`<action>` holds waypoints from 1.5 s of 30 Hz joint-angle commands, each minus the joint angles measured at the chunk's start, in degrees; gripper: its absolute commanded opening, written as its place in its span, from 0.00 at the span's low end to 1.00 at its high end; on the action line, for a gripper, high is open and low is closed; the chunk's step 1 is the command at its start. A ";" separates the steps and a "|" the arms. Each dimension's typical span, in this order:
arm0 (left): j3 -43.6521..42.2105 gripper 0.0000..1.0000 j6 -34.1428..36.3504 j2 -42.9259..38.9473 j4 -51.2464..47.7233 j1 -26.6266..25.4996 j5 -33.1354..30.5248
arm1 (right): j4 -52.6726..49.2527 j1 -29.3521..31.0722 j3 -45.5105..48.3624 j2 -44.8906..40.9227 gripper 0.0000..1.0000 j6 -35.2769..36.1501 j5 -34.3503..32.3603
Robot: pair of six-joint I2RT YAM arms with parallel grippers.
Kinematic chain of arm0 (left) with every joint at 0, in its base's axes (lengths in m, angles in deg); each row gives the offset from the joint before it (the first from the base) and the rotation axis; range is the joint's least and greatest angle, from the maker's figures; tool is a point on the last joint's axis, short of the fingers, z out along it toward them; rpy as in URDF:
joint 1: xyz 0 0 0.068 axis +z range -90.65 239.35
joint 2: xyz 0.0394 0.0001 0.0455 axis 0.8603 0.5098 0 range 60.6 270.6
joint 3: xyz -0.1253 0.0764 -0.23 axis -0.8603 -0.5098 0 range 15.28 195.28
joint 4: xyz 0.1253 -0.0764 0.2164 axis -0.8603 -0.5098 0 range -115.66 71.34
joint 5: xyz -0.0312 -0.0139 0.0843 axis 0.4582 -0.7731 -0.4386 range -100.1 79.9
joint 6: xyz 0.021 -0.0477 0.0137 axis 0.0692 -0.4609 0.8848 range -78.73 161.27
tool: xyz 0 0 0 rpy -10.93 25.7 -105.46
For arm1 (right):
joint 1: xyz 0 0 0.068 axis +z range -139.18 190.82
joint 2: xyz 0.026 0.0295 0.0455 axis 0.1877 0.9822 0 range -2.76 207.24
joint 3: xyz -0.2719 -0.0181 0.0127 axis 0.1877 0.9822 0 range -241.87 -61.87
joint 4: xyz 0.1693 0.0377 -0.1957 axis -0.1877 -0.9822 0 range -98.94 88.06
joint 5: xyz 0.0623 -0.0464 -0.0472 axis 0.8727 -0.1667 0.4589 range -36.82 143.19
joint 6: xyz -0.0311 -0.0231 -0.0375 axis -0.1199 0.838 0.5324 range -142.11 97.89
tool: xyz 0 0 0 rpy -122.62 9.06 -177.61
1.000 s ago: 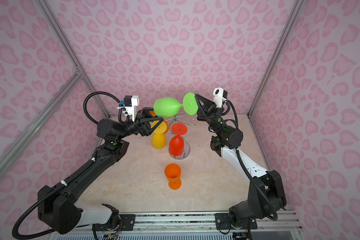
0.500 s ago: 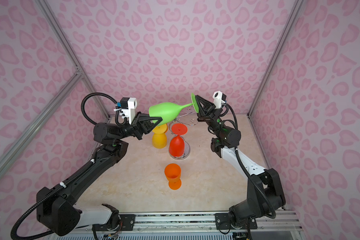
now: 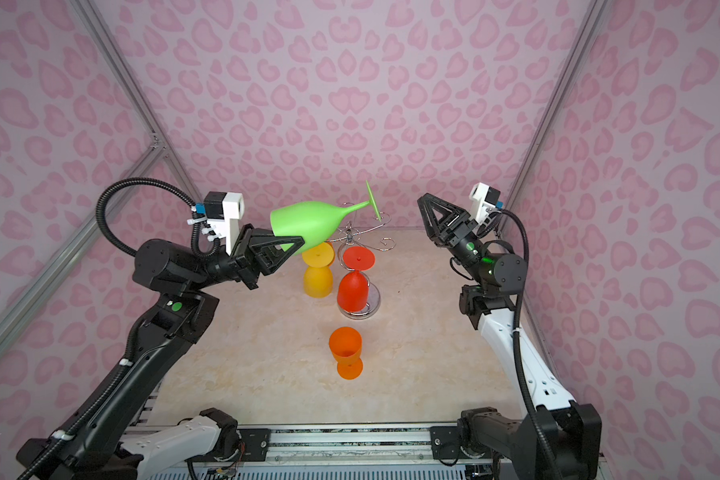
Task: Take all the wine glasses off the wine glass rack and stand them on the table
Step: 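Bring the green glass toward the left gripper while the left gripper grasps its bowl, then lower the green glass with the left gripper onto the table beside the orange glass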
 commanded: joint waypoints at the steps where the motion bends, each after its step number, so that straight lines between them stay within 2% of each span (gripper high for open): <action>1: 4.32 0.03 17.93 -2.78 -30.23 -0.28 -3.56 | -40.38 0.09 -4.07 -4.46 0.46 30.53 -3.26; 3: 6.35 0.03 22.15 -4.48 -38.88 -0.52 -4.30 | -52.61 -0.07 -6.32 -6.61 0.46 39.72 -9.20; 7: 9.34 0.03 29.75 -6.85 -51.73 -1.99 -7.96 | -63.89 -1.07 -6.69 -9.48 0.46 48.60 -18.96; 11: 11.16 0.03 34.01 -6.08 -58.95 -6.31 -13.71 | -66.78 -4.59 -4.47 -10.51 0.46 49.63 -22.58; 15: 14.42 0.03 38.11 -1.46 -65.70 -15.37 -23.10 | -67.72 -8.81 -1.52 -11.24 0.49 49.26 -24.03; 23: 20.71 0.03 41.71 9.71 -72.82 -28.79 -37.74 | -67.42 -15.98 3.85 -12.47 0.50 48.42 -22.75; 30: 25.85 0.03 44.43 18.85 -77.98 -36.41 -44.52 | -65.89 -19.71 6.02 -12.64 0.50 47.04 -19.65; 35: 28.60 0.03 45.23 24.28 -80.82 -39.40 -45.69 | -65.22 -20.78 6.96 -12.82 0.50 46.53 -18.85; 45: 34.33 0.03 46.28 35.14 -84.95 -41.94 -47.30 | -61.42 -21.26 9.02 -11.51 0.48 43.03 -16.10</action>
